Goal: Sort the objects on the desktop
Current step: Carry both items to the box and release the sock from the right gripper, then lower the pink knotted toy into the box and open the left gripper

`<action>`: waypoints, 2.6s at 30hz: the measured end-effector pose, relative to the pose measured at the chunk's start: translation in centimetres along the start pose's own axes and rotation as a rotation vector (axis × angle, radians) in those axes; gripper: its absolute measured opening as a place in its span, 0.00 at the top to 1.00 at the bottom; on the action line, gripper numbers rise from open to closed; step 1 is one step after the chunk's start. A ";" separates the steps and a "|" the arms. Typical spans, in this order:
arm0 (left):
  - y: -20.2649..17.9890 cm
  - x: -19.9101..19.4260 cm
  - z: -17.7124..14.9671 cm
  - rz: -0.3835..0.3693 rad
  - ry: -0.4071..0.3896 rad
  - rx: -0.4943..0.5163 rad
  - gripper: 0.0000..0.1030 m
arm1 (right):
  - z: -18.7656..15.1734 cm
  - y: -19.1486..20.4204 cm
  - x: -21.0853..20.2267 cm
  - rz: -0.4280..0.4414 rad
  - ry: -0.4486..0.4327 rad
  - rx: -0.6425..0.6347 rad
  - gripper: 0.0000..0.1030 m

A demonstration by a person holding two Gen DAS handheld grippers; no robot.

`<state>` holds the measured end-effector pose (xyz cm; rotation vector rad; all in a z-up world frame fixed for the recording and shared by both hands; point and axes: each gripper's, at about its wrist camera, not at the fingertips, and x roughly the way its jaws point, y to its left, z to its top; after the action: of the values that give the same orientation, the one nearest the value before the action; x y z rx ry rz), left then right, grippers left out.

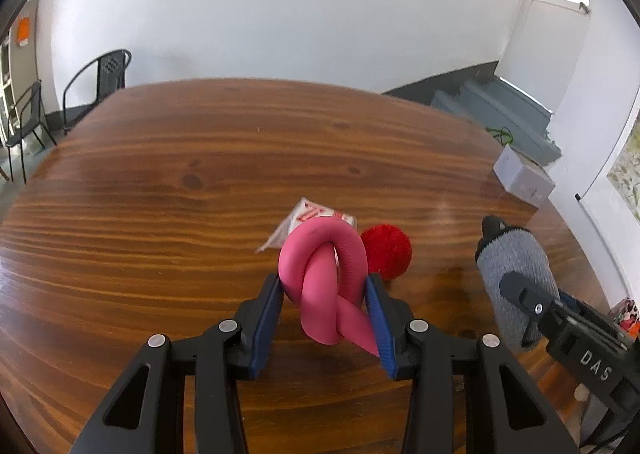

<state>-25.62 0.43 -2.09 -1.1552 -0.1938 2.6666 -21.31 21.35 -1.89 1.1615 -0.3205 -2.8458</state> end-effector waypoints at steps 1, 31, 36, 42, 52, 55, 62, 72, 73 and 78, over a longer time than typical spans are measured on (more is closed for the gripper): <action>-0.1 -0.3 0.0 0.001 -0.008 0.004 0.57 | -0.1 0.1 -0.3 0.000 -0.005 -0.003 0.51; -13.2 -12.2 -4.6 -0.232 -0.138 0.162 0.57 | -5.4 -9.6 -22.7 -0.061 -0.313 0.112 0.51; -17.4 -12.9 -5.9 -0.300 -0.125 0.214 0.57 | -5.5 -16.2 -25.4 -0.215 -0.307 0.166 0.51; -21.7 -13.3 -7.3 -0.365 -0.101 0.263 0.57 | -4.1 -21.8 -23.6 -0.297 -0.216 0.208 0.51; -23.3 -12.7 -8.3 -0.374 -0.065 0.294 0.57 | -3.1 -23.7 -18.6 -0.276 -0.057 0.180 0.51; -23.2 -12.5 -8.4 -0.375 -0.058 0.292 0.57 | -3.6 -24.7 -17.8 -0.241 -0.003 0.220 0.51; -23.7 -12.9 -8.8 -0.388 -0.060 0.306 0.57 | -4.3 -24.7 -19.1 -0.225 -0.021 0.222 0.50; -26.8 -13.6 -10.6 -0.468 -0.025 0.364 0.57 | -5.3 -23.8 -24.4 -0.212 -0.136 0.203 0.34; -27.3 -13.7 -10.8 -0.478 -0.021 0.371 0.57 | -5.6 -23.9 -25.1 -0.211 -0.149 0.207 0.34; -30.2 -13.7 -11.8 -0.526 0.003 0.409 0.57 | -7.3 -24.5 -27.5 -0.216 -0.201 0.237 0.32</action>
<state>-3.17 26.39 5.87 -0.8350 0.0468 2.1105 4.28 47.49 6.78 0.9984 -0.5917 -3.1942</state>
